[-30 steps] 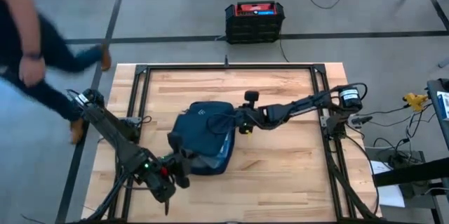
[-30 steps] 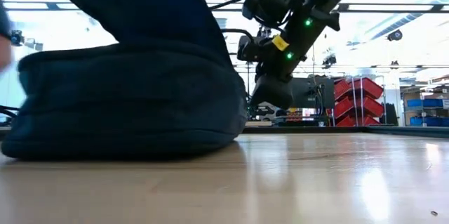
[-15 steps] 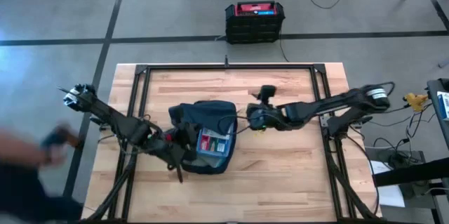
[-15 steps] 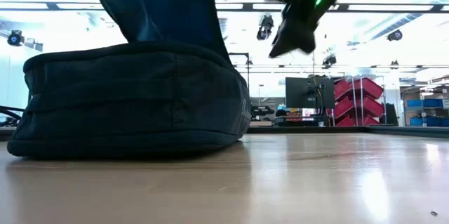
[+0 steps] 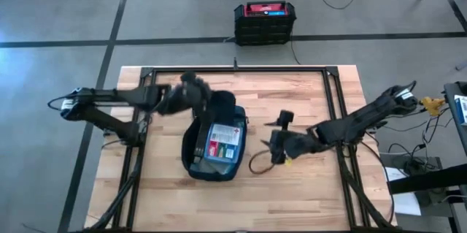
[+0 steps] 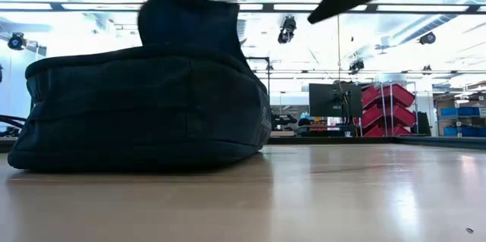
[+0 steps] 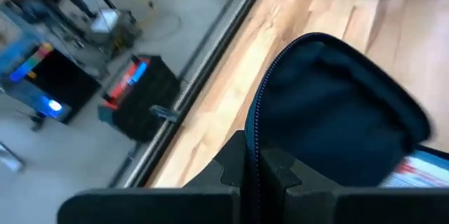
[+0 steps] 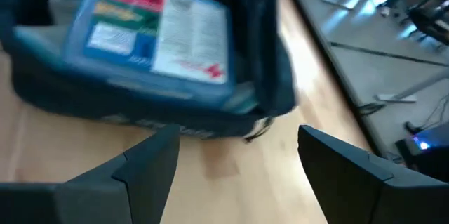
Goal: Unpack backpack
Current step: Open the dark blue backpack
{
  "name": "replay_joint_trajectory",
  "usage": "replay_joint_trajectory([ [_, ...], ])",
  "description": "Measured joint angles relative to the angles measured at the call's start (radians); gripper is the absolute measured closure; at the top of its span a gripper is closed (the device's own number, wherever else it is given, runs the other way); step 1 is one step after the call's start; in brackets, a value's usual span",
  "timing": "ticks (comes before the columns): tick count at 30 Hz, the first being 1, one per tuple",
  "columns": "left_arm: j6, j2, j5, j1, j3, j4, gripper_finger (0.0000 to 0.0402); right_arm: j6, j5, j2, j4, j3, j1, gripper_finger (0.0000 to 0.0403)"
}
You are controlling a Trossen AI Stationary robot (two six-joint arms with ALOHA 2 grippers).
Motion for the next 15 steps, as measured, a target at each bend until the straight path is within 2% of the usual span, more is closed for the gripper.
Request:
replay_joint_trajectory([
  [4, 0.046, 0.031, 0.187, 0.219, 0.0, 0.034, 0.0401, 0.028, 0.004, 0.088, 0.08, 0.0, 0.055, 0.0134],
  [8, 0.072, 0.081, 0.32, 0.41, 0.0, 0.03, 0.0401, 0.036, 0.002, 0.179, 0.175, 0.0, 0.091, 0.0141],
  [12, 0.083, 0.143, 0.436, 0.538, -0.01, 0.032, 0.0401, 0.038, 0.003, 0.258, 0.277, 0.0, 0.103, 0.014],
  [15, 0.085, 0.195, 0.451, 0.591, -0.034, 0.026, 0.0397, 0.017, 0.003, 0.311, 0.377, 0.0, 0.103, 0.0132],
])
